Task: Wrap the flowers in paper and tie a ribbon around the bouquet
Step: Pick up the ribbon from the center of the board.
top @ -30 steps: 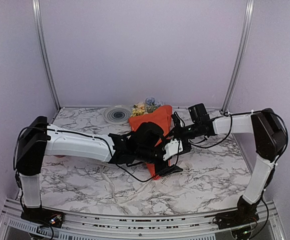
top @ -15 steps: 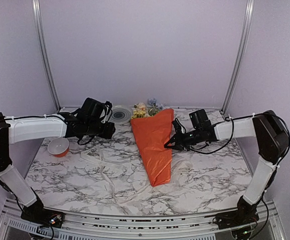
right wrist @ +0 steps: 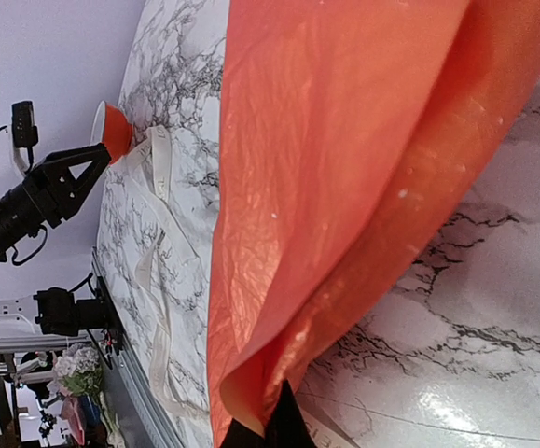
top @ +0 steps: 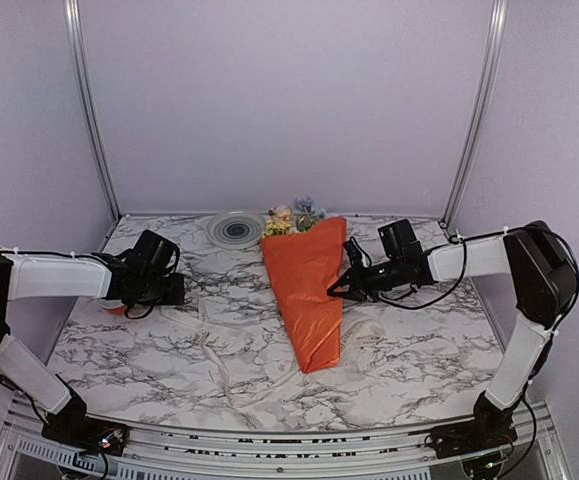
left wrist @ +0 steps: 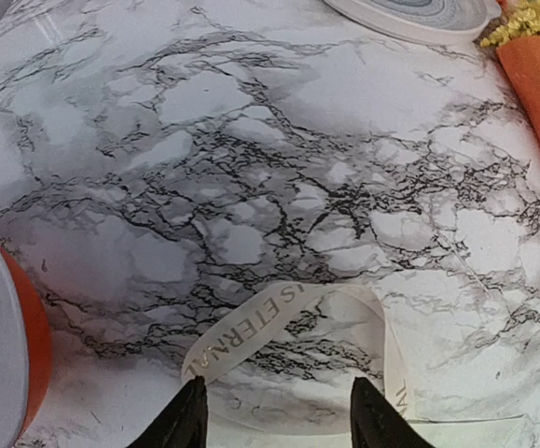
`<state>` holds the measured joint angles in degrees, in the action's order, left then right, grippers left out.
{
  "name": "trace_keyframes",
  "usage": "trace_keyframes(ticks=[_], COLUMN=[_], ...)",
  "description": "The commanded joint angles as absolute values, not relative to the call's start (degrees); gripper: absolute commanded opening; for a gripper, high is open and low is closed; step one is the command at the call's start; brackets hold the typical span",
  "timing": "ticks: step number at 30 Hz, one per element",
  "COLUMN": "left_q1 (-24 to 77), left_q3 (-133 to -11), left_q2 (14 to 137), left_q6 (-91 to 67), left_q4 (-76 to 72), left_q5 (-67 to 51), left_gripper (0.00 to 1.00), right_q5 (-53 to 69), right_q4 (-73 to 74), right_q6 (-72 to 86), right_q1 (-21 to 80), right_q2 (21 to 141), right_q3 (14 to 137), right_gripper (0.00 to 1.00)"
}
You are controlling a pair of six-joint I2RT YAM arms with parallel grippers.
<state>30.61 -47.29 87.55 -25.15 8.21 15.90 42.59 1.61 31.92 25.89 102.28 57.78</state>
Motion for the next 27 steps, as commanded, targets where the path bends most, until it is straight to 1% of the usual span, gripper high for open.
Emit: trace_keyframes(ticks=[1, 2, 6, 11, 16, 18, 22, 24, 25, 26, 27], left_q1=[30.26, 30.24, 30.24, 30.15, 29.83, 29.74, 29.5, 29.45, 29.51, 29.45, 29.5], left_q3=[-44.72, -42.95, -35.4, -36.9, -37.35, -37.43, -37.44, -37.45, -37.49, -37.72, -37.98], left_q2=[85.27, 84.72, 82.34, 86.98, 90.71, 92.1, 93.46, 93.79, 93.93, 94.05, 94.0], left_q6=[-33.48, -35.66, -43.49, -43.3, -42.4, -41.65, -41.04, -39.94, -39.25, -38.6, -38.1], left_q4=[4.86, 3.44, -3.11, -2.94, -6.36, -8.18, -10.64, -11.69, -12.18, -12.43, -12.54], left_q5=[16.68, 16.31, 17.12, 17.89, 17.77, 16.53, 15.45, 15.18, 15.04, 14.61, 13.94], left_gripper=[0.59, 0.62, 0.63, 0.64, 0.63, 0.56, 0.34, 0.2, 0.15, 0.04, 0.0], right_q5=[44.03, 44.03, 43.73, 43.98, 44.08, 44.16, 44.09, 44.1, 44.03, 43.96, 43.94], right_q4=[0.39, 0.47, 0.01, -0.07, -0.52, -0.77, -0.63, -0.53, -0.48, -0.49, -0.52], right_q6=[32.0, 31.99, 31.94, 31.73, 31.95, 32.07, 31.92, 31.84, 31.82, 31.86, 31.9], right_q1=[26.54, 26.54, 26.55, 26.53, 26.59, 26.54, 26.54, 26.55, 26.54, 26.54, 26.56], right_q2=[101.66, 101.61, 101.52, 101.95, 101.97, 102.05, 102.08, 102.0, 102.0, 101.99, 101.96], right_q3=[57.83, 57.9, 57.65, 57.5, 56.79, 56.54, 56.51, 56.52, 56.47, 56.43, 56.36], right_gripper=[0.0, 0.0, 0.0, 0.0, 0.0, 0.0, 0.0, 0.0, 0.0, 0.0, 0.0])
